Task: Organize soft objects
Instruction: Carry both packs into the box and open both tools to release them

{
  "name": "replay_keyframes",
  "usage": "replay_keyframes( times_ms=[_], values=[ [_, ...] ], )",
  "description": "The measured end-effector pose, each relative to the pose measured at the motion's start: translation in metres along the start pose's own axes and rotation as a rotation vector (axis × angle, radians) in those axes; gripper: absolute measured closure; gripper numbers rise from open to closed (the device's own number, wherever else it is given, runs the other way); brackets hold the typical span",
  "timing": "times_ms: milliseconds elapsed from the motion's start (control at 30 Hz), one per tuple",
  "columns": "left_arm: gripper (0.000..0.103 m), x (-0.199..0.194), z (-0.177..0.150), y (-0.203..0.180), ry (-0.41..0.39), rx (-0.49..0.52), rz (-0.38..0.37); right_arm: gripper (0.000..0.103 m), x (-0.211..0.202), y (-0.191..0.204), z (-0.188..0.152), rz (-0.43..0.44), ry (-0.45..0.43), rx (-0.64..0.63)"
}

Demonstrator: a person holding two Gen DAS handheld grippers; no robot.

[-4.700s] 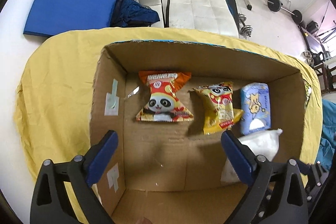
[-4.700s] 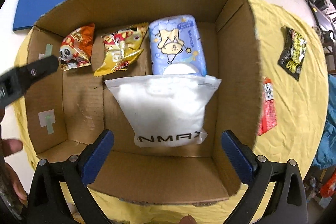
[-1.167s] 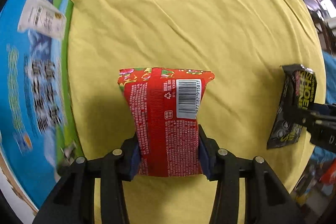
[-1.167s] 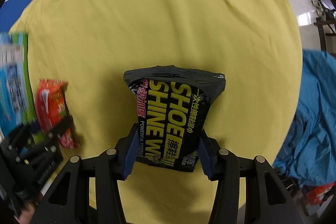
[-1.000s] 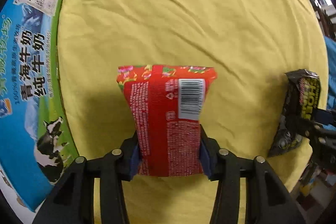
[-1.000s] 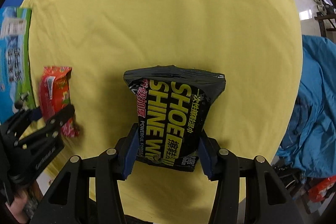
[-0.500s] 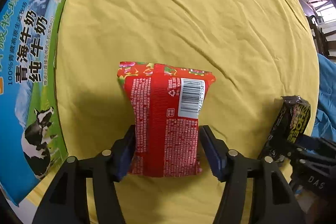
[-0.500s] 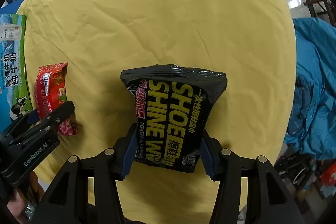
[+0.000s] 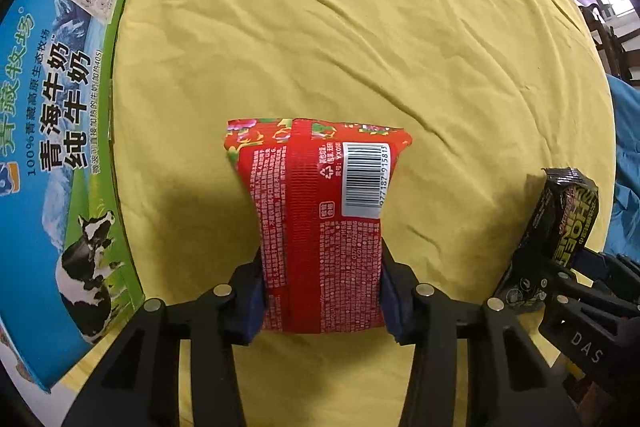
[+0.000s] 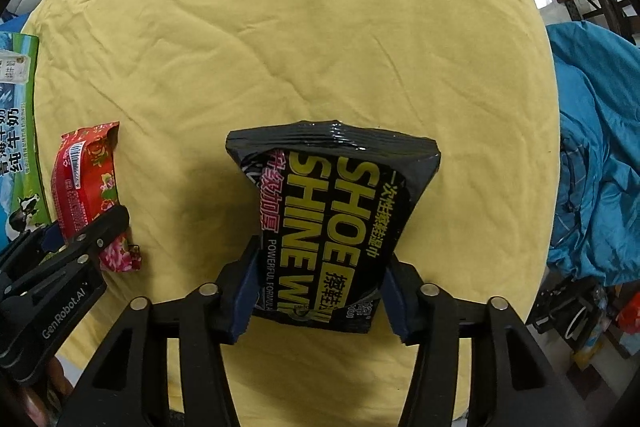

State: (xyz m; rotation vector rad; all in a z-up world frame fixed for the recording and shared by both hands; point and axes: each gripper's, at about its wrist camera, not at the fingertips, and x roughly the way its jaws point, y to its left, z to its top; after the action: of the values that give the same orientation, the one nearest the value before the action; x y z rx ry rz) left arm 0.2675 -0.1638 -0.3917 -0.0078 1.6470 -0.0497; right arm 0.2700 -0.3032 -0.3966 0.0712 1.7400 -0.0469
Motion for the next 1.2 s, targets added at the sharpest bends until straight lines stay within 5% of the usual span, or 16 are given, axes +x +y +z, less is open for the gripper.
replay_keyframes(
  times_ms=[333, 733, 933, 1200],
  values=[
    [0.060, -0.054, -0.034, 0.000, -0.103, 0.029, -0.024, 0.053, -0.035, 0.003, -0.024, 0.036, -0.053, -0.024],
    [0.060, -0.167, -0.078, 0.038, -0.298, 0.065, -0.112, 0.053, -0.139, 0.024, -0.067, 0.109, -0.211, -0.062],
    [0.060, -0.213, -0.095, 0.095, -0.369, 0.070, -0.152, 0.053, -0.178, 0.087, -0.084, 0.137, -0.278, -0.085],
    [0.060, -0.227, -0.084, 0.194, -0.351, 0.028, -0.184, 0.053, -0.206, 0.197, -0.089, 0.204, -0.306, -0.168]
  ],
)
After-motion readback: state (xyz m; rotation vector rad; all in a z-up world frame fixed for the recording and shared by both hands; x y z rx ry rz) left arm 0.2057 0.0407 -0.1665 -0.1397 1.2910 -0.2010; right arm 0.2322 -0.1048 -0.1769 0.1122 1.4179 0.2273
